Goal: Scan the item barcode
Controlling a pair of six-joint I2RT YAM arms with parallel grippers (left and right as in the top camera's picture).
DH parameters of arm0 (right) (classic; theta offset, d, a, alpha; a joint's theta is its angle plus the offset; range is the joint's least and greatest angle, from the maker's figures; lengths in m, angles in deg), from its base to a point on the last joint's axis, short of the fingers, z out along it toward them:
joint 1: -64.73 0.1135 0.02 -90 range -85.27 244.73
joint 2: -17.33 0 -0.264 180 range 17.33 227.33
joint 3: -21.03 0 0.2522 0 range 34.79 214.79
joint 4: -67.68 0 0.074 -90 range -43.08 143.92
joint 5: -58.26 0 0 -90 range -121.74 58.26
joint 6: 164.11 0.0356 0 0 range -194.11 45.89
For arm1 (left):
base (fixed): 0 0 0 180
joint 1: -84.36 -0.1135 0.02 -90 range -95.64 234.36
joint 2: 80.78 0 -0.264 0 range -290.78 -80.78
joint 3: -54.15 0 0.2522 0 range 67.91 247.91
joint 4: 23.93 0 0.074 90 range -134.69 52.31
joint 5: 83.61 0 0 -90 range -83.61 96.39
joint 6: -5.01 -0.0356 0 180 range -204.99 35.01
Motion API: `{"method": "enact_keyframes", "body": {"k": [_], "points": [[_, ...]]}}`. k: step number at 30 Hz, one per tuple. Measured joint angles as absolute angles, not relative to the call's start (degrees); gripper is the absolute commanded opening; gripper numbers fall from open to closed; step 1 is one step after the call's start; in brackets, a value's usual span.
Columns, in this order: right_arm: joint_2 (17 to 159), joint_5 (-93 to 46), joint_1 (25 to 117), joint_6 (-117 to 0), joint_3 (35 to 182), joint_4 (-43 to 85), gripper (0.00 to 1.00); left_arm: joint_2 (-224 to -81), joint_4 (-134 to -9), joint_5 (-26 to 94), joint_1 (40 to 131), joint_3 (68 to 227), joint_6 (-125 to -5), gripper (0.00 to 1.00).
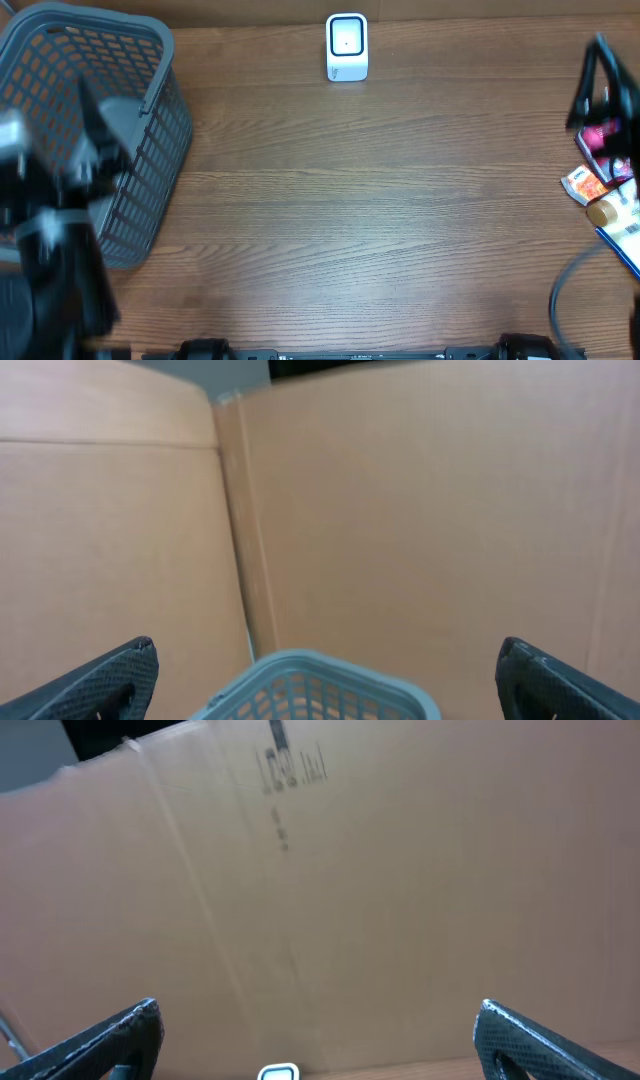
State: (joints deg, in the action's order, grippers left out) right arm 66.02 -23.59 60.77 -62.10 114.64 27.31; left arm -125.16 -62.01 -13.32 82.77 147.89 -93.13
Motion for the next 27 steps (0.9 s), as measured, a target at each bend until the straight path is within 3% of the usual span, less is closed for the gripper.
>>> {"method": "enact_keyframes", "body": {"k": [7,16,19,27], "points": [[50.1,-14.59,60.83,-62.18,106.12,27.99,1.0,-109.49,-60.89,-12.09,81.77,140.39,-93.11,1.0],[43.57,-9.1,61.03,-62.16,102.32,31.68,1.0,-89.6,-63.62,-8.18,70.47,137.14,-92.08,1.0],[43.68,-9.47,61.03,-62.12,102.29,35.92,1.0,-87.13,-63.93,-6.76,68.78,137.16,-89.94,1.0],[43.22,-9.69,61.03,-62.12,102.16,32.95,1.0,-86.93,-66.44,2.4,68.54,136.22,-84.28,1.0]]}}
